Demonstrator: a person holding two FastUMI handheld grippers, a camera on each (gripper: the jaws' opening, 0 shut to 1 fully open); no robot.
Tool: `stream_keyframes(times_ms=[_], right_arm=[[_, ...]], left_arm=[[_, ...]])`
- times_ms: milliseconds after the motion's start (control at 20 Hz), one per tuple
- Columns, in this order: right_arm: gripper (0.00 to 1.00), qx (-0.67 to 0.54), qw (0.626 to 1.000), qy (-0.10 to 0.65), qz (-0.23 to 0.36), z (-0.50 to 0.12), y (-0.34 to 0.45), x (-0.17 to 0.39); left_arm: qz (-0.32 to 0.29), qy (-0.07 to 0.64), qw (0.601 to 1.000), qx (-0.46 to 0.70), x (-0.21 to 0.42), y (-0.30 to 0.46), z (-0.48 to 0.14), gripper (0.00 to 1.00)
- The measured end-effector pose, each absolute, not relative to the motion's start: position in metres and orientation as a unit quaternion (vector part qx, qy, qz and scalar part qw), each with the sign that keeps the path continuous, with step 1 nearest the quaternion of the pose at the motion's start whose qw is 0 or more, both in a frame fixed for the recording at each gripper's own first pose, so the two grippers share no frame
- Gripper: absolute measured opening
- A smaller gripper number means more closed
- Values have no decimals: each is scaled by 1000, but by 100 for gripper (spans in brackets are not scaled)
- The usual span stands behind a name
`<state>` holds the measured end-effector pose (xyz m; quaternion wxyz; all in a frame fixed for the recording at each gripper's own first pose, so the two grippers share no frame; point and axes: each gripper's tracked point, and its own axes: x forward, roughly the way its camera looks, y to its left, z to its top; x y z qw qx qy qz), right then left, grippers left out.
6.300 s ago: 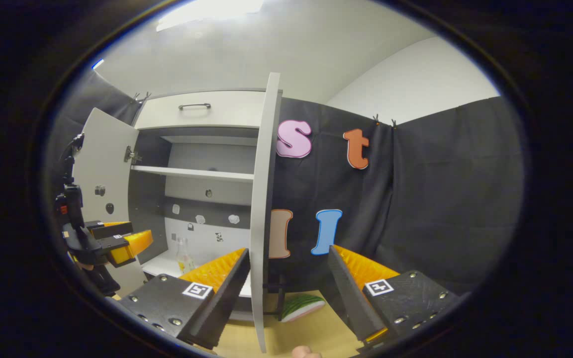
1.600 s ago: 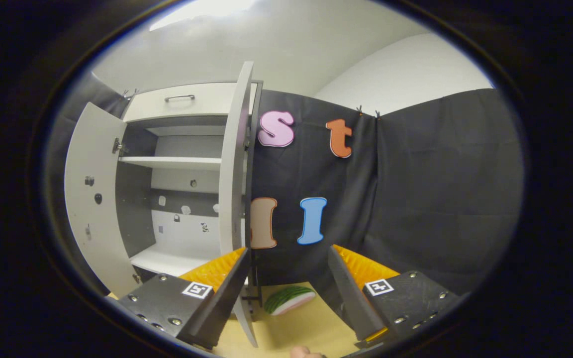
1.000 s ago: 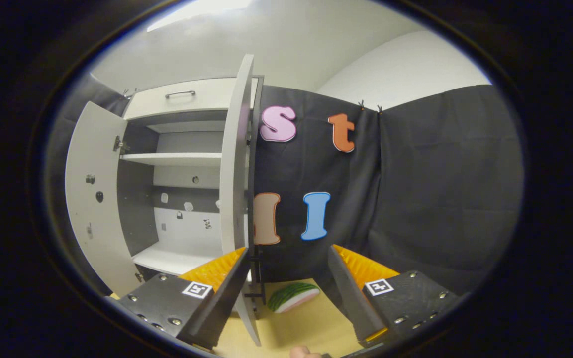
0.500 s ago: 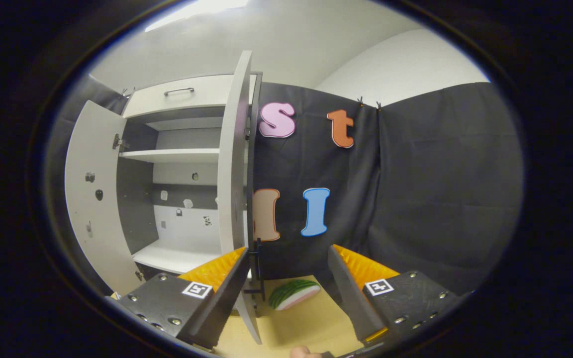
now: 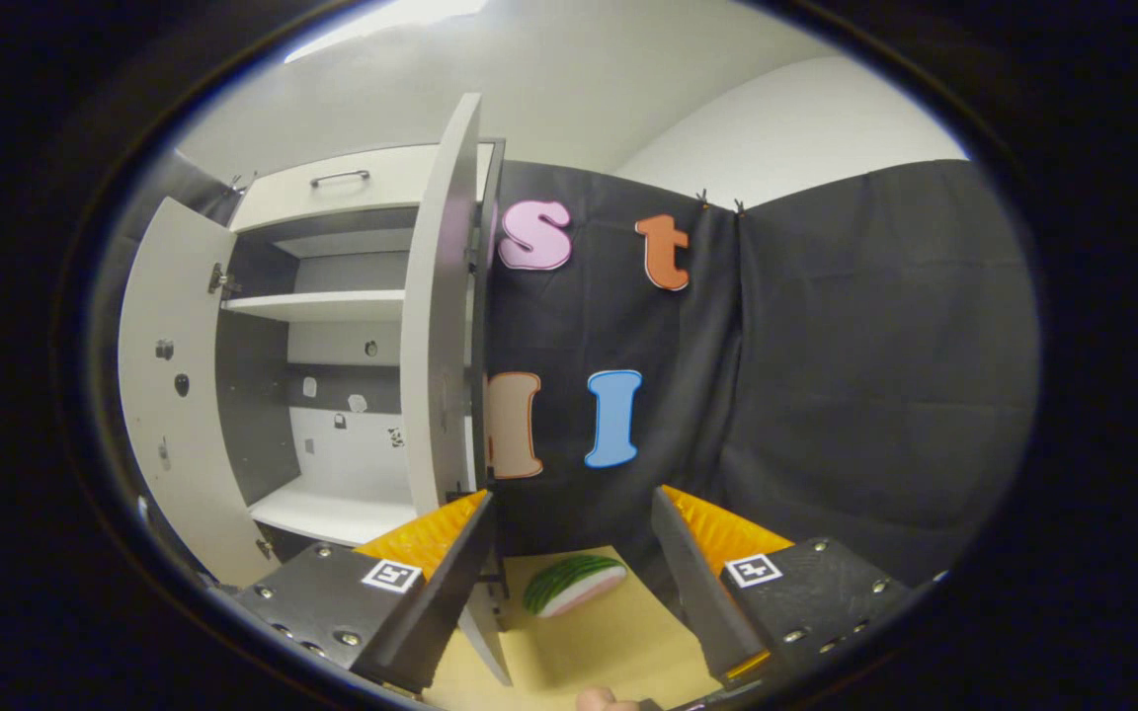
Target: Grasp the bottle in the cabinet with the left hand and place it on the coaster, then close the right door with the right hand and the left door with the left hand.
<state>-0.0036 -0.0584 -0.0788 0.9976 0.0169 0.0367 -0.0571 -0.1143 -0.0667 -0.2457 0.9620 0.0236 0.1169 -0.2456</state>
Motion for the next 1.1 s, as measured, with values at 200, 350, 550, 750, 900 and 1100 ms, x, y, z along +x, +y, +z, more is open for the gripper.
stream_keyframes(times_ms=[200, 350, 550, 750, 900, 1100], right_arm=[[96, 22, 997, 42, -52, -89, -56, 7], [96, 23, 998, 46, -47, -97, -53, 17], [96, 33, 998, 51, -32, -105, -43, 32], [96, 43, 997, 54, -21, -108, -39, 38], [95, 45, 998, 53, -9, -108, -33, 39], [99, 34, 998, 52, 17, -107, -21, 38]], left_arm=[[-214, 76, 974, 18, -97, -56, -188, 78], [-170, 73, 982, 24, -90, -35, -161, 78], [-111, 67, 991, 22, -91, -2, -128, 78], [-50, 69, 996, 36, -100, 35, -110, 78], [-20, 69, 997, 28, -107, 51, -105, 78], [12, 62, 998, 23, -110, 68, -95, 78]])
